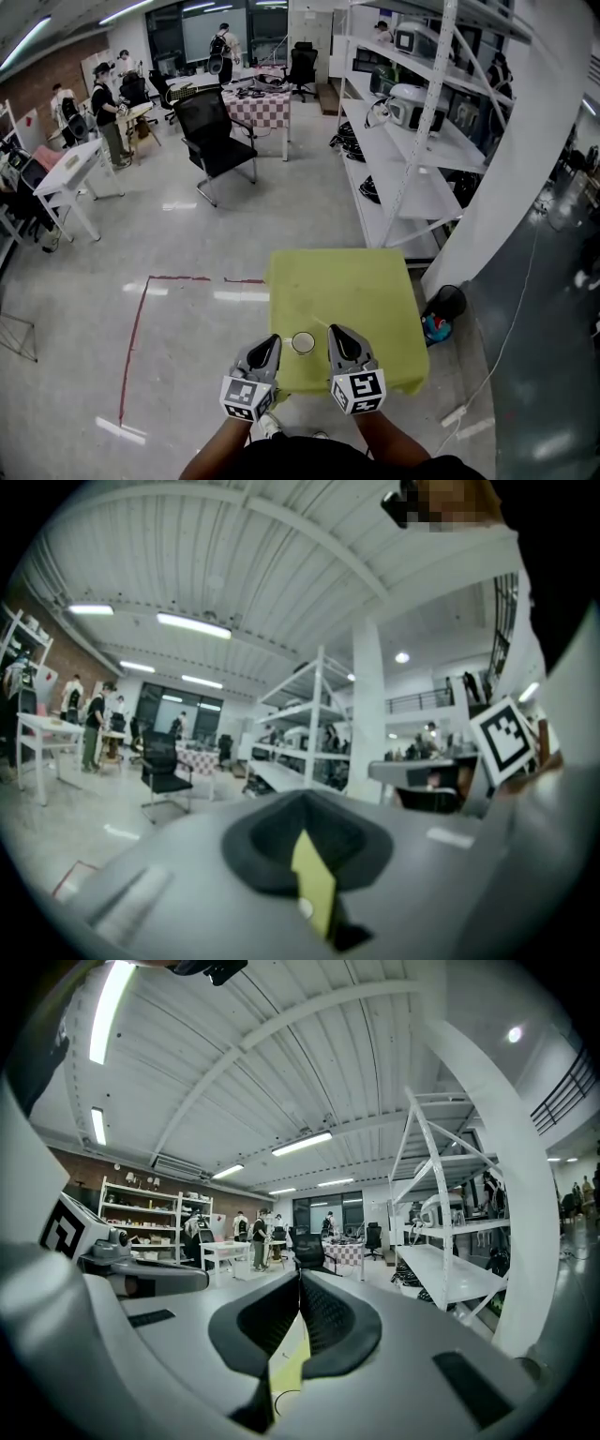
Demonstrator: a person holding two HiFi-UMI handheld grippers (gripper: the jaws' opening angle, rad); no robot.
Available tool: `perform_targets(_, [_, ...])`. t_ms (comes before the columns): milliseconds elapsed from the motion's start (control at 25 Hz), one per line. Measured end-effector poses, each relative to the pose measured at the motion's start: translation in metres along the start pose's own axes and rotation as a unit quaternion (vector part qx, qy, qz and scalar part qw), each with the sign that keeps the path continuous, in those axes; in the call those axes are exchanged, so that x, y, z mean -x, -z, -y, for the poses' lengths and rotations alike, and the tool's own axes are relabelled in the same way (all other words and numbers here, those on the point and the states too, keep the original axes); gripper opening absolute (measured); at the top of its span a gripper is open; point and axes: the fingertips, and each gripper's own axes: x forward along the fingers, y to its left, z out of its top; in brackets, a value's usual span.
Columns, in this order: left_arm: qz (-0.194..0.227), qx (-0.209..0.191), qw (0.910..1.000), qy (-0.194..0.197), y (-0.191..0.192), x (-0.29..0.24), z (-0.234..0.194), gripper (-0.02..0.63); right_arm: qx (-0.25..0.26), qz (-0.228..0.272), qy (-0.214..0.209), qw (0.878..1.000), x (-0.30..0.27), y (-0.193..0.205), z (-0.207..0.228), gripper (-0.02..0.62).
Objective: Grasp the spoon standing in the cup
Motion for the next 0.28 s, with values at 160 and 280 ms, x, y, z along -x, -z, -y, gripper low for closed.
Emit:
perform_targets(160, [0.001,0.001,1.0,0.001,0.0008,0.0014,-0.0012,0.006,0.0,-0.001,-0.001,1.0,-0.0004,0.0013,-0.0021,0.009])
perform_targets(280, [0.003,0.001,1.0,0.002,0.0017,0.0045,-0.002,0.006,-0.001,0.001,-0.001,1.0,0.0001,0.0021,-0.0058,0.009])
